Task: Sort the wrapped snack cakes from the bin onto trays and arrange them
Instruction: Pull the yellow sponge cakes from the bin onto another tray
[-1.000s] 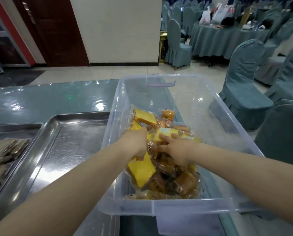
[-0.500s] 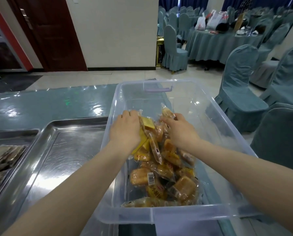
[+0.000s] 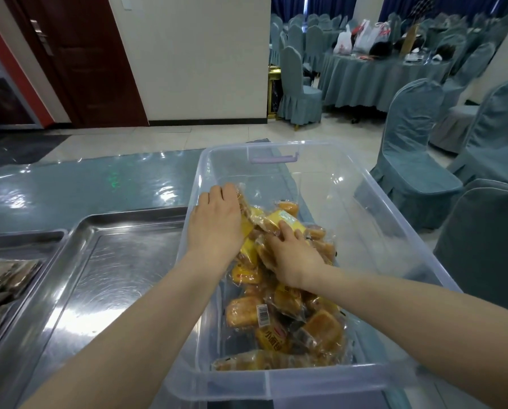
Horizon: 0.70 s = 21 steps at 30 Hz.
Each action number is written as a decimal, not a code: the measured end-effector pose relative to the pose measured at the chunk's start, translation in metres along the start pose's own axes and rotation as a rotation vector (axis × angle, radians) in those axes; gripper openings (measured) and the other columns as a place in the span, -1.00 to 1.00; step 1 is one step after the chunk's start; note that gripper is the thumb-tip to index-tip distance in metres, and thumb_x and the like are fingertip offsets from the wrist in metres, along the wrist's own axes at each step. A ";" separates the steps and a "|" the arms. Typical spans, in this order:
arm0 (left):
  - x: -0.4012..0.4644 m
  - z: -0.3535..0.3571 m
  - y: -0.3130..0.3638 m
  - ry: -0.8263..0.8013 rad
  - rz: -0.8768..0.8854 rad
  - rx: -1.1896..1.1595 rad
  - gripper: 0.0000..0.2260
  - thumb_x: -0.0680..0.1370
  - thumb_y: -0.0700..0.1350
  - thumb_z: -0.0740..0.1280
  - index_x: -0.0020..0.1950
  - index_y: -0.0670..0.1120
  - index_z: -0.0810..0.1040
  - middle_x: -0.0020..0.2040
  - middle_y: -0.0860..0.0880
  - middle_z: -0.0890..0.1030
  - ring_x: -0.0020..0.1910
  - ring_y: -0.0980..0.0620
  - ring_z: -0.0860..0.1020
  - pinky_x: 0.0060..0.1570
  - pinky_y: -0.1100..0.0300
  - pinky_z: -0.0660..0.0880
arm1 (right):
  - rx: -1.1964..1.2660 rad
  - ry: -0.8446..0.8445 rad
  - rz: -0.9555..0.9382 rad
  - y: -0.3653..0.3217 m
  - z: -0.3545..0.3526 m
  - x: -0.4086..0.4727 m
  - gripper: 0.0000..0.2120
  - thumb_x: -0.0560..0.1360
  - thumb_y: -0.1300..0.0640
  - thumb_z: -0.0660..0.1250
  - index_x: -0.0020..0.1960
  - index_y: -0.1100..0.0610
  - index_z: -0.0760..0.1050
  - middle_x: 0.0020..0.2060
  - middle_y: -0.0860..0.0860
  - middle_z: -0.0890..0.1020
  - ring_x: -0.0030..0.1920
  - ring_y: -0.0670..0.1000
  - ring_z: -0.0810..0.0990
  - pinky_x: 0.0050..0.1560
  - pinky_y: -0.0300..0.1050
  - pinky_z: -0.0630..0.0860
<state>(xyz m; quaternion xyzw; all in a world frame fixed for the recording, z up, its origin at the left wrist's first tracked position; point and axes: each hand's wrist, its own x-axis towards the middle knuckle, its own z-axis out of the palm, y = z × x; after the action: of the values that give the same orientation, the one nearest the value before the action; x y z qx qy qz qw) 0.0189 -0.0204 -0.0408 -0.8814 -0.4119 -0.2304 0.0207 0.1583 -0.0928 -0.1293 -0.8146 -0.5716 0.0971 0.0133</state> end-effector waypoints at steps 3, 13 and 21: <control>0.000 0.000 0.000 -0.009 -0.014 -0.019 -0.72 0.48 -0.26 0.22 0.16 -0.13 0.30 0.03 -0.12 0.46 -0.10 0.02 0.26 -0.12 0.19 0.25 | 0.062 0.105 0.007 0.012 -0.022 0.005 -0.40 0.44 0.23 0.35 0.43 0.00 0.28 0.39 0.12 0.27 0.14 0.21 0.51 -0.09 -0.03 0.54; 0.003 -0.009 0.002 -0.033 -0.091 -0.236 -0.67 0.51 -0.24 0.25 0.22 -0.07 0.25 -0.06 0.00 0.35 -0.17 -0.01 0.39 -0.23 0.12 0.33 | 0.410 0.365 0.090 0.044 -0.086 0.011 -0.37 0.41 0.34 0.25 0.43 -0.04 0.34 0.31 0.08 0.44 0.25 0.15 0.45 0.04 -0.17 0.33; 0.003 -0.025 -0.014 0.087 -0.222 -0.592 -0.62 0.49 -0.19 0.35 0.15 0.10 0.24 -0.11 0.15 0.46 -0.20 0.18 0.49 -0.31 0.38 0.31 | 0.611 0.574 0.044 0.026 -0.118 -0.013 -0.51 0.52 0.21 0.31 0.42 -0.01 0.36 0.30 0.00 0.49 0.29 0.04 0.43 0.15 -0.22 0.26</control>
<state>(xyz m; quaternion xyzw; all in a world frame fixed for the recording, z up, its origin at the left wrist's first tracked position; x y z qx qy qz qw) -0.0001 -0.0148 -0.0192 -0.7882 -0.4191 -0.3785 -0.2446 0.1987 -0.1032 -0.0154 -0.7794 -0.4720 0.0315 0.4109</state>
